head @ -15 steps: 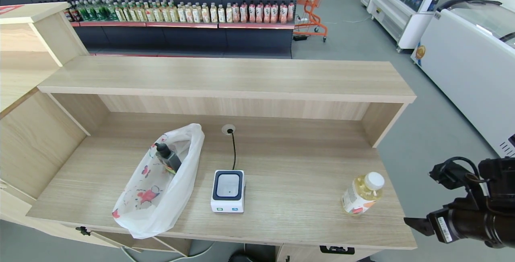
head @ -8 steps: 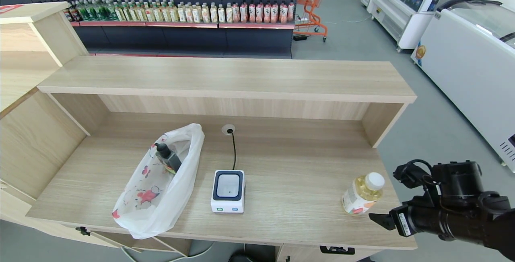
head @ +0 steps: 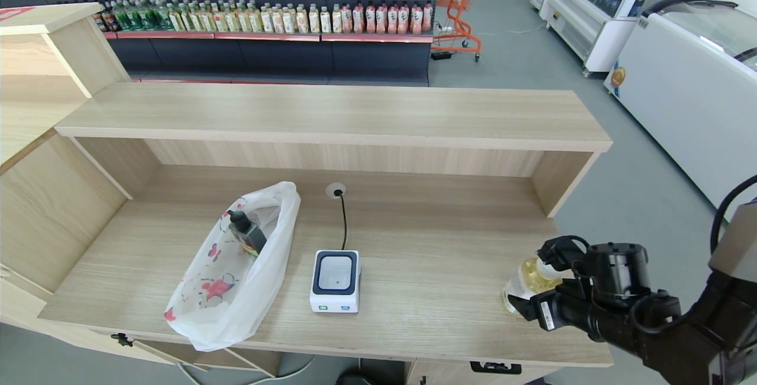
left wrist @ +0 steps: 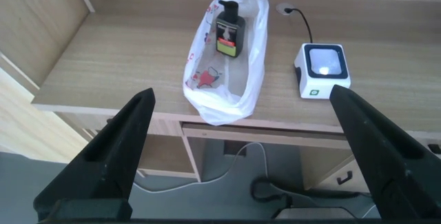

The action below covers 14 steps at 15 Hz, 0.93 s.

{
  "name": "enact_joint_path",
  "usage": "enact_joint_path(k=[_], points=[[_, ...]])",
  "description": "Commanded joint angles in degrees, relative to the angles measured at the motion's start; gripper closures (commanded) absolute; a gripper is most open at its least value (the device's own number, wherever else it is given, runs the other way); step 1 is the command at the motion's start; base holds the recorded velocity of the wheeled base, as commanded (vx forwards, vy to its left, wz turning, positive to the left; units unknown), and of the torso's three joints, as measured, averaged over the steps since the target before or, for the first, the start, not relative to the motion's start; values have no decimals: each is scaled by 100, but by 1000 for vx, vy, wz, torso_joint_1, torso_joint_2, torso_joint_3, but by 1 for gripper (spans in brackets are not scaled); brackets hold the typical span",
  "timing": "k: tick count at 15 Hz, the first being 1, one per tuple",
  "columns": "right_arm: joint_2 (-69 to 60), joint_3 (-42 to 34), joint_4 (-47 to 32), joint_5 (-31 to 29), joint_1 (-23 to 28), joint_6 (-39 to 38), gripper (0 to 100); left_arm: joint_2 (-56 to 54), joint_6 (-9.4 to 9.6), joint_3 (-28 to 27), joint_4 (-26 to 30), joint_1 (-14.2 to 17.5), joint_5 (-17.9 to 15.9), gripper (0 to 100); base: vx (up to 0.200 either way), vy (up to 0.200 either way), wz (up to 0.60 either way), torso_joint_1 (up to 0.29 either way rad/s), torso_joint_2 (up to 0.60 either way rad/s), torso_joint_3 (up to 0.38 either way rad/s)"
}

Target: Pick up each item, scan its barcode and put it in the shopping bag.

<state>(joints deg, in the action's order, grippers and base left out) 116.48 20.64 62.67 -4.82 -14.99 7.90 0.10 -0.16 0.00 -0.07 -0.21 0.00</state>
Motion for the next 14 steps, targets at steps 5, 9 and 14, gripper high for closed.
enact_joint_path(k=[5,9,14], points=[[885,2,966,-72,-285,36,0,-1,-2,0,-1,12,0,0,0,0,0,0,0,0],[1061,160,1388,-55,-267,63,0,-1,-2,0,-1,3,0,0,0,0,0,0,0,0],[1368,494,1608,-37,-153,265,0,-1,-2,0,-1,3,0,0,0,0,0,0,0,0]])
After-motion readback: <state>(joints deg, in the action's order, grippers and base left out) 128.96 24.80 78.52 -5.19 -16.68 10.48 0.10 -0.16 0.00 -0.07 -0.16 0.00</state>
